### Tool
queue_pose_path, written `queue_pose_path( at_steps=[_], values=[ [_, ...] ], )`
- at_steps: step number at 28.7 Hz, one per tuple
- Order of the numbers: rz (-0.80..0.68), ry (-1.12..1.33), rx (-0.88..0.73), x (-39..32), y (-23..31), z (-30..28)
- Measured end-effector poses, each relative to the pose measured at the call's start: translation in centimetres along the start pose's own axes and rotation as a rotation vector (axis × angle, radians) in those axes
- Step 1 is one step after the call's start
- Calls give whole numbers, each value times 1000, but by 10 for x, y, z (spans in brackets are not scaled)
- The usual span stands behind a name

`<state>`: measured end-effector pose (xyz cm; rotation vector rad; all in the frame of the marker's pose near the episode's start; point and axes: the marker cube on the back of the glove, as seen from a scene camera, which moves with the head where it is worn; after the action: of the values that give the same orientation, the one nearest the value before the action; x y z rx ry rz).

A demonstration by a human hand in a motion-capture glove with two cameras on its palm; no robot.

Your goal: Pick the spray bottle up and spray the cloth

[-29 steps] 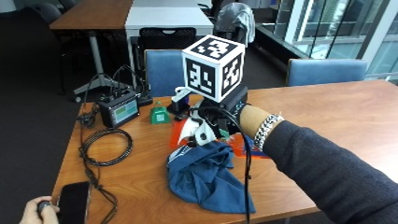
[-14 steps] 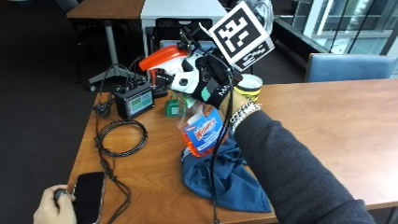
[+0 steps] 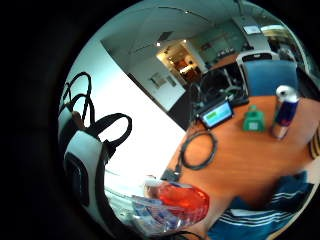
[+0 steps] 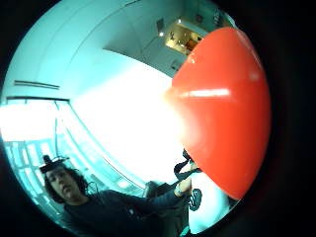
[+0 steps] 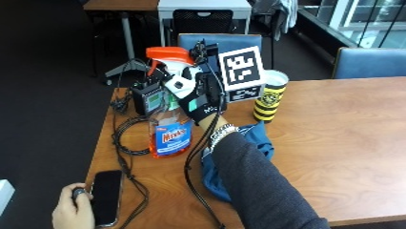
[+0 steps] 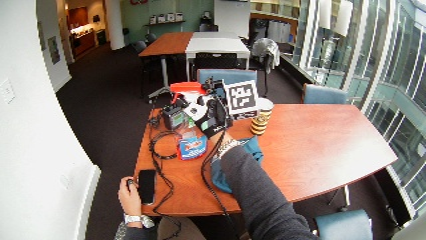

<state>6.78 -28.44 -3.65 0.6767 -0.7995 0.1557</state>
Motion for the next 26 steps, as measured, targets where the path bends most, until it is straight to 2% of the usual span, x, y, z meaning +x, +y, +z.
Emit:
queue_pose_path(
  at_steps=[8, 18, 26],
  values=[
    [46, 7, 28, 37, 14, 10],
    [-34, 44, 17, 34, 14, 14],
    [-105, 185, 135, 39, 19, 15]
  ],
)
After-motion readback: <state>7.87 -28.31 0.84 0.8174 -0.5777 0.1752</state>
